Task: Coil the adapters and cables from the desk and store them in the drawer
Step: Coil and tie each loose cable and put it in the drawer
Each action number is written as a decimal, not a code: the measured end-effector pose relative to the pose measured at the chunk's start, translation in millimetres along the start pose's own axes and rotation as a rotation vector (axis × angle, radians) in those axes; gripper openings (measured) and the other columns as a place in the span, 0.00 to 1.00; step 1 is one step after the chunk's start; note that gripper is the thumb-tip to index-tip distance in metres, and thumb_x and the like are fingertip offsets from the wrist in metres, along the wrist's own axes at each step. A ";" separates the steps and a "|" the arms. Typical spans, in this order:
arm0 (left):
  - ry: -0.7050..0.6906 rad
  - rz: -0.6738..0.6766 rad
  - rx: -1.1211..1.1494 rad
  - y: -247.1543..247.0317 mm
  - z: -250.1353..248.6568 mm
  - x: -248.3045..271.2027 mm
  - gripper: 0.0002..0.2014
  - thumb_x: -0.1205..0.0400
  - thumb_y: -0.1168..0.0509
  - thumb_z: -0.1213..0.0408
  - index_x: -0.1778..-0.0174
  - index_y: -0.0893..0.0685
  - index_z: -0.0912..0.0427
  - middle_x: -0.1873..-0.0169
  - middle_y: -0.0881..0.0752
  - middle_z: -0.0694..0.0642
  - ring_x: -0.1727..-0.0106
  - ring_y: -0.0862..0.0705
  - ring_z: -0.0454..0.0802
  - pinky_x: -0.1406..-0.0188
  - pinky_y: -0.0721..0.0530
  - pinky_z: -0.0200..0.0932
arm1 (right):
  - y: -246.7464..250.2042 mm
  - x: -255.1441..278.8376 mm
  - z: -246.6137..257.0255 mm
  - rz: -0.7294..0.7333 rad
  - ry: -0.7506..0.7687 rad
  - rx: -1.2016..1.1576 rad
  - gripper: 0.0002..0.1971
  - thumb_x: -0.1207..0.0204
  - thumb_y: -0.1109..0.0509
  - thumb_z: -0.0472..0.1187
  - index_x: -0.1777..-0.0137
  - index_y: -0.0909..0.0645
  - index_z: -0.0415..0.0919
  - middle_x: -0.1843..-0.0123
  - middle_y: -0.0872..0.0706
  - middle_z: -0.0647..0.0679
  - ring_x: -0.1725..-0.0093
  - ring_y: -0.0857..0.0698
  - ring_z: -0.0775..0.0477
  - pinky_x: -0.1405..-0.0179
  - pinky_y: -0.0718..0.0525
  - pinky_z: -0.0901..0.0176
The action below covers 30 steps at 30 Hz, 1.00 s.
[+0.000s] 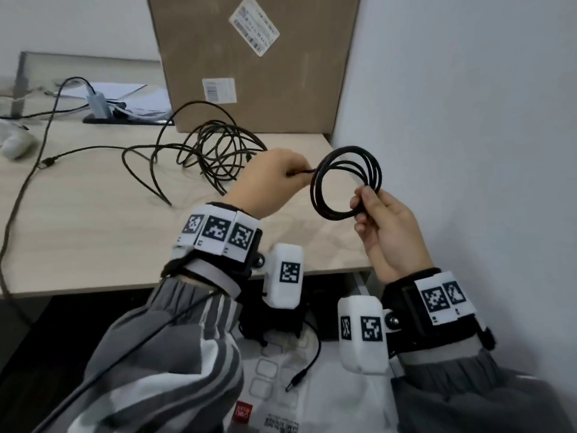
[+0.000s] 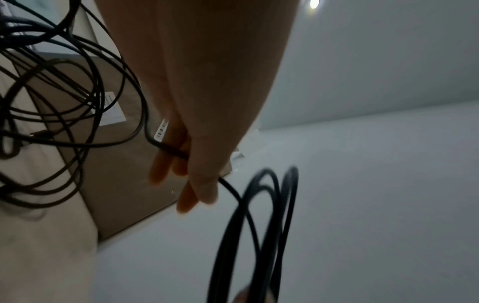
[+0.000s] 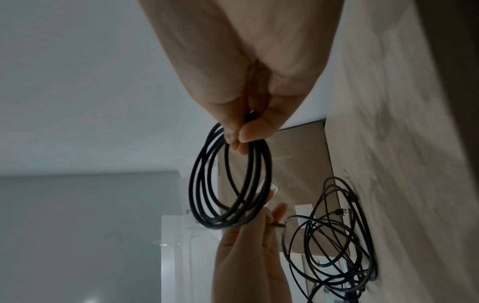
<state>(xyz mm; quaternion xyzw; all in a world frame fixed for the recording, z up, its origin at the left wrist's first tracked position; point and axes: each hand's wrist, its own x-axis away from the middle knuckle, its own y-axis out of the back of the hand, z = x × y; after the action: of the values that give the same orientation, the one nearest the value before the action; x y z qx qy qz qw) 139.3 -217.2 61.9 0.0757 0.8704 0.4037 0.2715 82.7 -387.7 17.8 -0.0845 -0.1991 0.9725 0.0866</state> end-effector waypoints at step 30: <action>0.263 -0.173 0.672 49.1 -2.2 27.3 0.25 0.15 0.45 0.43 0.47 0.11 0.60 0.69 0.25 0.43 0.64 0.27 0.38 0.56 0.29 0.37 | -59.9 -17.0 61.0 0.132 0.171 0.662 0.08 0.20 0.34 0.37 0.57 0.15 0.40 0.63 0.12 0.47 0.72 0.22 0.58 0.73 0.22 0.70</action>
<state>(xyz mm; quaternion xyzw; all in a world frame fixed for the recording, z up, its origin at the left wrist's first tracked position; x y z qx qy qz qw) 110.9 -176.6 88.3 0.0343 0.9850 0.0774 0.1503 95.1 -359.6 99.4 -0.1457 0.1409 0.9772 0.0628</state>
